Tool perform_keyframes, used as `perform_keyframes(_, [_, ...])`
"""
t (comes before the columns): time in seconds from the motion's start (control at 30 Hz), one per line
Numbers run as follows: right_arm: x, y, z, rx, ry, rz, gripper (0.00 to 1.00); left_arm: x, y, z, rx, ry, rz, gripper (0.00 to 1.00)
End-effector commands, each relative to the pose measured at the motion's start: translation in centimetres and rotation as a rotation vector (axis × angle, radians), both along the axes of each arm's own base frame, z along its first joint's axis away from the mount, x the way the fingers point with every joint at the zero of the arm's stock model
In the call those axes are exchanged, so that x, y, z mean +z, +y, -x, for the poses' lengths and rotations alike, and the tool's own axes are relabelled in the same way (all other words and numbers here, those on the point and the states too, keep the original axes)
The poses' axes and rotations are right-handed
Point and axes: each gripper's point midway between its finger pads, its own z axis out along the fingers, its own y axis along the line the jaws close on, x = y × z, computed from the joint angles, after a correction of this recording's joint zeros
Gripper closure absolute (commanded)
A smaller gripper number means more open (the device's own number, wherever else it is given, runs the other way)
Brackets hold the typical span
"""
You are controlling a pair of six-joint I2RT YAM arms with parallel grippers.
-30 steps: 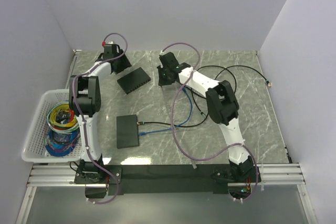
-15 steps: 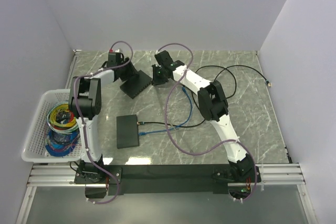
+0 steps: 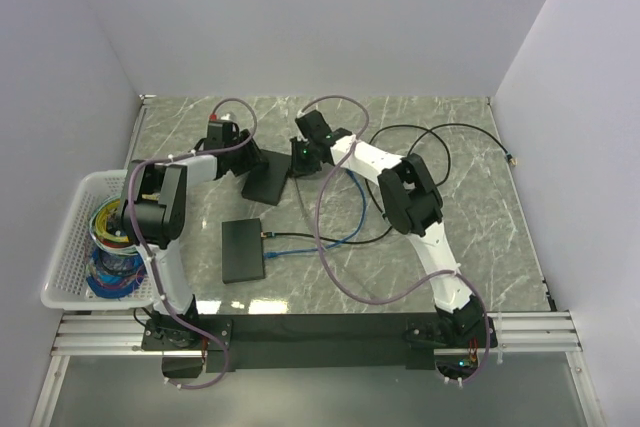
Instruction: Insert the plug into the switch port
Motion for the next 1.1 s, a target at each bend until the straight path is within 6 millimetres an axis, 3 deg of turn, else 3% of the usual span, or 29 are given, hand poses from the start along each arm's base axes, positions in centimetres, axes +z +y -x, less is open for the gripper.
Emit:
perform_keyframes(0.0, [1.4, 3.9, 5.5, 0.134, 0.023, -0.036, 1.0, 0.7, -1.1, 1.6, -0.049, 0.007, 0.004, 0.43])
perform_keyframes(0.23, [3.5, 6.9, 8.3, 0.21, -0.003, -0.062, 1.0, 0.7, -0.4, 3.2, -0.051, 0.01, -0.024, 0.43])
perform_keyframes(0.33, [4.0, 6.9, 8.4, 0.213, -0.028, -0.055, 1.0, 0.6, -0.1, 4.1, -0.044, 0.015, -0.031, 0.44])
perform_keyframes(0.47, [3.4, 4.5, 7.7, 0.183, -0.058, 0.018, 1.0, 0.3, 0.4, 5.3, -0.029, 0.025, -0.046, 0.43])
perform_keyframes(0.6, [4.5, 2.0, 7.1, 0.155, -0.113, 0.086, 1.0, -0.3, 1.1, 5.8, -0.01, 0.041, -0.072, 0.44])
perform_keyframes(0.83, [4.6, -1.6, 9.5, 0.165, -0.145, 0.199, 1.0, -0.8, 2.2, 6.2, 0.062, 0.05, -0.085, 0.44])
perform_keyframes(1.07, [5.1, -1.0, 11.7, 0.294, -0.18, 0.241, 1.0, -0.1, 3.2, 5.9, 0.109, 0.026, -0.094, 0.43])
